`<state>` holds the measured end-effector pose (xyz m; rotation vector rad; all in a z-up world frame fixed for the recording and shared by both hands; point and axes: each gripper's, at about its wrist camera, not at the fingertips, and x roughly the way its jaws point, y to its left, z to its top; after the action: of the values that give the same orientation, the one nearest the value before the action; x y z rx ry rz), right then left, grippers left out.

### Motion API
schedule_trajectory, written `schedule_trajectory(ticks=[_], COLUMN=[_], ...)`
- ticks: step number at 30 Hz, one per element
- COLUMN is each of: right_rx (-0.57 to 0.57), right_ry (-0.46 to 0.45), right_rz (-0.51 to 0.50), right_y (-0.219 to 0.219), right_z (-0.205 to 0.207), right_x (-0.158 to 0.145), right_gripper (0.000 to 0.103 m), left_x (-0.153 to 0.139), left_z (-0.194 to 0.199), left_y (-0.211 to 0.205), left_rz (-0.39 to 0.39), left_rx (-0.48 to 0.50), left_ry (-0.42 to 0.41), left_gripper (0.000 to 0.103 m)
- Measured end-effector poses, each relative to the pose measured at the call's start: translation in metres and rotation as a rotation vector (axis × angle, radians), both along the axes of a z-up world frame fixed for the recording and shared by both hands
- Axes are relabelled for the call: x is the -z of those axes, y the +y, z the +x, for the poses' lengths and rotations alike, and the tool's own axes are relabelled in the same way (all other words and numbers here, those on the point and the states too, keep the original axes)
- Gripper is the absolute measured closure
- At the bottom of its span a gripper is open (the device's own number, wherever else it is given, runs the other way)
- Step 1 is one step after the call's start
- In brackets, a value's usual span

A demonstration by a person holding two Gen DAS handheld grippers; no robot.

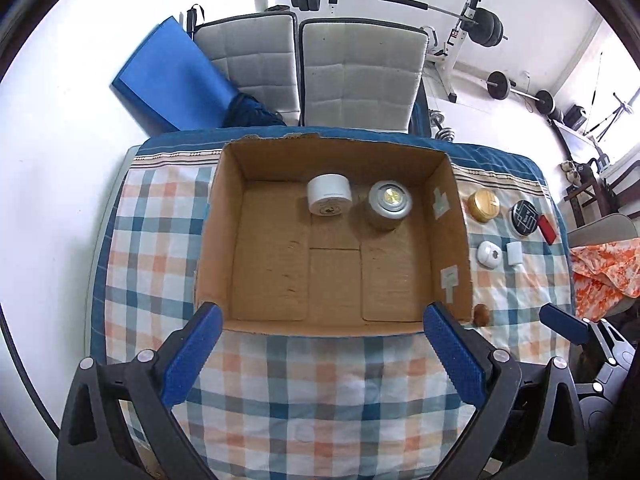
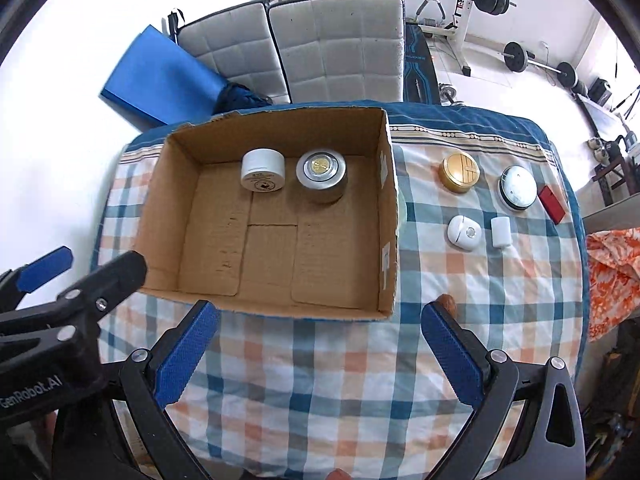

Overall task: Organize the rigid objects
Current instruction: 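Lift both tools out of the box back toward the table items, then grasp the black 'Blank ME' tin with the right tool while the left tool grasps the gold tin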

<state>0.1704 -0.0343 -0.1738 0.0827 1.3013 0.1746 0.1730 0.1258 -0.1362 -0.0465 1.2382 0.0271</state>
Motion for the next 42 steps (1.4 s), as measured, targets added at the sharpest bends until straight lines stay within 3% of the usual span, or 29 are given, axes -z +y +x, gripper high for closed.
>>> schedule_trajectory(ticks=[4, 10, 15, 21, 25, 33, 38, 42], right_rx=[0.022, 0.132, 0.260, 0.332, 0.353, 0.362, 0.369, 0.355], right_ry=[0.006, 0.006, 0.042, 0.126, 0.168, 0.268, 0.318, 0.336], right_rz=[0.021, -0.006, -0.066, -0.052, -0.024, 0.005, -0.013, -0.036], right_y=[-0.030, -0.117, -0.210, -0.286, -0.311, -0.317, -0.320, -0.328], right_z=[-0.004, 0.008, 0.040, 0.100, 0.142, 0.198, 0.216, 0.211], right_x=[-0.006, -0.006, 0.017, 0.075, 0.123, 0.210, 0.245, 0.244], right_gripper=[0.000, 0.000, 0.000, 0.000, 0.000, 0.008, 0.021, 0.022], left_x=[-0.008, -0.007, 0.024, 0.086, 0.128, 0.194, 0.220, 0.232], left_z=[0.001, 0.026, 0.073, 0.149, 0.190, 0.241, 0.254, 0.255], left_y=[-0.028, -0.106, -0.185, -0.247, -0.259, -0.279, -0.283, -0.289], left_rz=[-0.013, -0.050, -0.065, -0.073, -0.104, -0.051, -0.066, -0.081], left_rx=[0.023, 0.111, 0.180, 0.188, 0.144, 0.140, 0.146, 0.173], left_ry=[-0.008, -0.012, 0.033, 0.159, 0.254, 0.360, 0.409, 0.437], left_gripper=[0.000, 0.000, 0.000, 0.000, 0.000, 0.000, 0.001, 0.001])
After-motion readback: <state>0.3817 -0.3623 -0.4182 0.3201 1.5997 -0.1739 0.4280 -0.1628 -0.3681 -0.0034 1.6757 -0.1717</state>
